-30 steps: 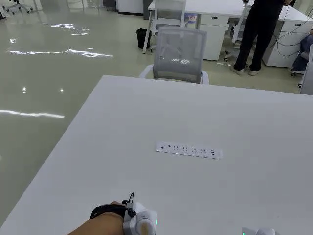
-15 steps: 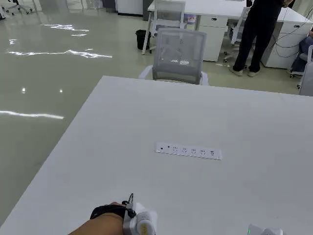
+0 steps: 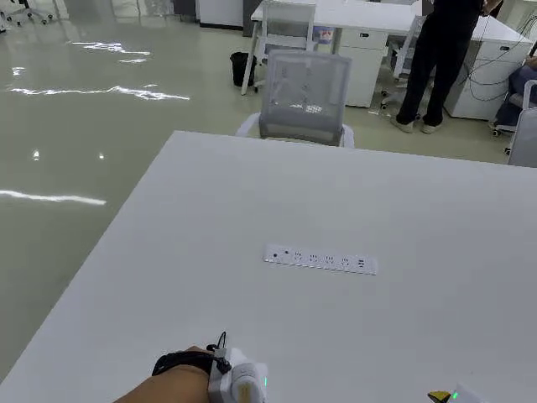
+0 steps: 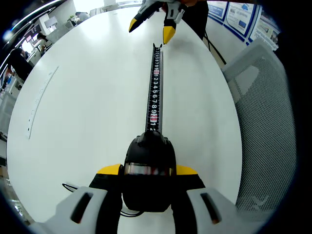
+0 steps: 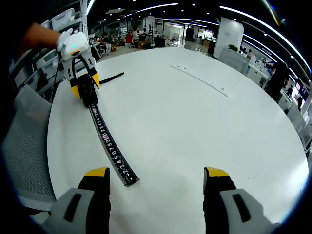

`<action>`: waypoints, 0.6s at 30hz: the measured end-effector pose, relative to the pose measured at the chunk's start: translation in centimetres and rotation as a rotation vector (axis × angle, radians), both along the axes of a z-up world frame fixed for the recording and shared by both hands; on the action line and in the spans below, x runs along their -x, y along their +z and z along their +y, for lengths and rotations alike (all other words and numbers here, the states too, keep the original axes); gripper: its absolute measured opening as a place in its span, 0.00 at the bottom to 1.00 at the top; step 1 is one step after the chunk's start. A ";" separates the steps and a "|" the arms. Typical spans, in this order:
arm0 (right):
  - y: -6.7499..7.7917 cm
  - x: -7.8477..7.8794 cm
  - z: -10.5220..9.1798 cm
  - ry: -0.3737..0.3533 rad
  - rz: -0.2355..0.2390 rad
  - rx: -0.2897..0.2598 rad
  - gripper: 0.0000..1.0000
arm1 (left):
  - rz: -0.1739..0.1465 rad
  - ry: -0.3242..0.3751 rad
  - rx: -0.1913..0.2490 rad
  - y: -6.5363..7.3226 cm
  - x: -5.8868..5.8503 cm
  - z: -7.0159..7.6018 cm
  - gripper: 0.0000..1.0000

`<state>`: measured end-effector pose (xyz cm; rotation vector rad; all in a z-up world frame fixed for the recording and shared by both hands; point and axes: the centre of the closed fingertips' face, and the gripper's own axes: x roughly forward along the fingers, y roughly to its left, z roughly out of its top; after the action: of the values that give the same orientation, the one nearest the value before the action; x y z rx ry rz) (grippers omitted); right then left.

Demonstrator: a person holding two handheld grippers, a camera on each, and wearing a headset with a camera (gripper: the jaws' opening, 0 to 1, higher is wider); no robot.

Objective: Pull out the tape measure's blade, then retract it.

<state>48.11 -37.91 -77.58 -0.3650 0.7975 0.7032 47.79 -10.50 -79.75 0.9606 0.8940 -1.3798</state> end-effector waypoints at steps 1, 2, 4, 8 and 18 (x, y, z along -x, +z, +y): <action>0.1 0.1 -0.1 -0.016 -0.008 -0.008 0.82 | 0.000 0.000 0.000 0.0 0.0 0.0 0.35; 0.1 0.3 -0.1 -0.025 -0.008 -0.014 0.83 | -0.001 0.000 0.000 0.0 0.0 0.0 0.35; 0.0 0.6 -0.3 -0.046 -0.018 -0.024 0.86 | -0.001 0.000 0.001 0.0 0.0 0.0 0.35; 0.7 0.9 -0.7 -0.111 -0.083 -0.044 0.88 | -0.003 0.000 0.001 0.0 0.0 0.0 0.35; 0.8 3.4 -1.1 -0.179 -0.118 -0.068 0.93 | -0.006 0.001 0.002 0.0 0.1 0.0 0.35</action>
<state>44.73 -38.99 -76.80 -0.2675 0.6834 0.5343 47.70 -10.48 -79.75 0.9623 0.8879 -1.3765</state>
